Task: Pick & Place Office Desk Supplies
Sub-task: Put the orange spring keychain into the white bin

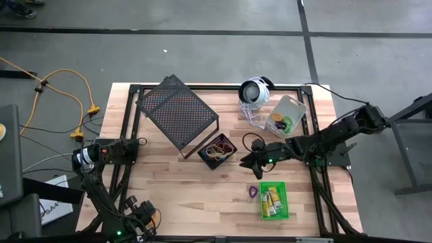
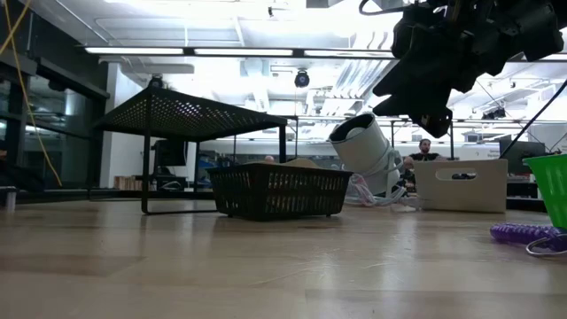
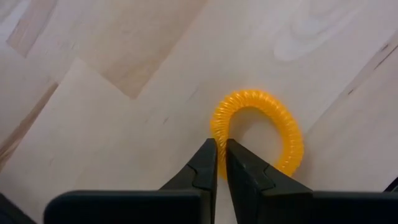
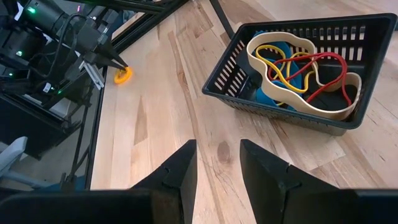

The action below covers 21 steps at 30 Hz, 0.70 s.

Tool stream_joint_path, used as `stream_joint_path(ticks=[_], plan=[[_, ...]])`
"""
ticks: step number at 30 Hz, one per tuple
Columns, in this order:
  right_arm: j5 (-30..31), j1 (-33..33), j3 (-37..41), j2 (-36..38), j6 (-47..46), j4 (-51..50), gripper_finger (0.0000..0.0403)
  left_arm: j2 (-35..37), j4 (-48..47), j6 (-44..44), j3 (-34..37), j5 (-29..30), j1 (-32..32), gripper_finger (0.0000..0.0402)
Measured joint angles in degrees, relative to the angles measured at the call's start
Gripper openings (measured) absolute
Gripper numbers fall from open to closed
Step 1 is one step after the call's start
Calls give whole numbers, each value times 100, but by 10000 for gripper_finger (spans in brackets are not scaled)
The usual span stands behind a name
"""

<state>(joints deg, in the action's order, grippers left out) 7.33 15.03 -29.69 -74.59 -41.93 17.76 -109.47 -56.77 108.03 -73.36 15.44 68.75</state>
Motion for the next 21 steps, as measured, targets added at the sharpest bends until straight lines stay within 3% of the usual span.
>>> stream_joint_path(ticks=[11, 21], plan=[[-2, -2, 0, 0, -2, 0, 109, 67, -19, 0, 0, 863, 4, 20], [0, 0, 0, 2, -2, 2, 109, 74, -16, -1, 1, 847, 4, 21]])
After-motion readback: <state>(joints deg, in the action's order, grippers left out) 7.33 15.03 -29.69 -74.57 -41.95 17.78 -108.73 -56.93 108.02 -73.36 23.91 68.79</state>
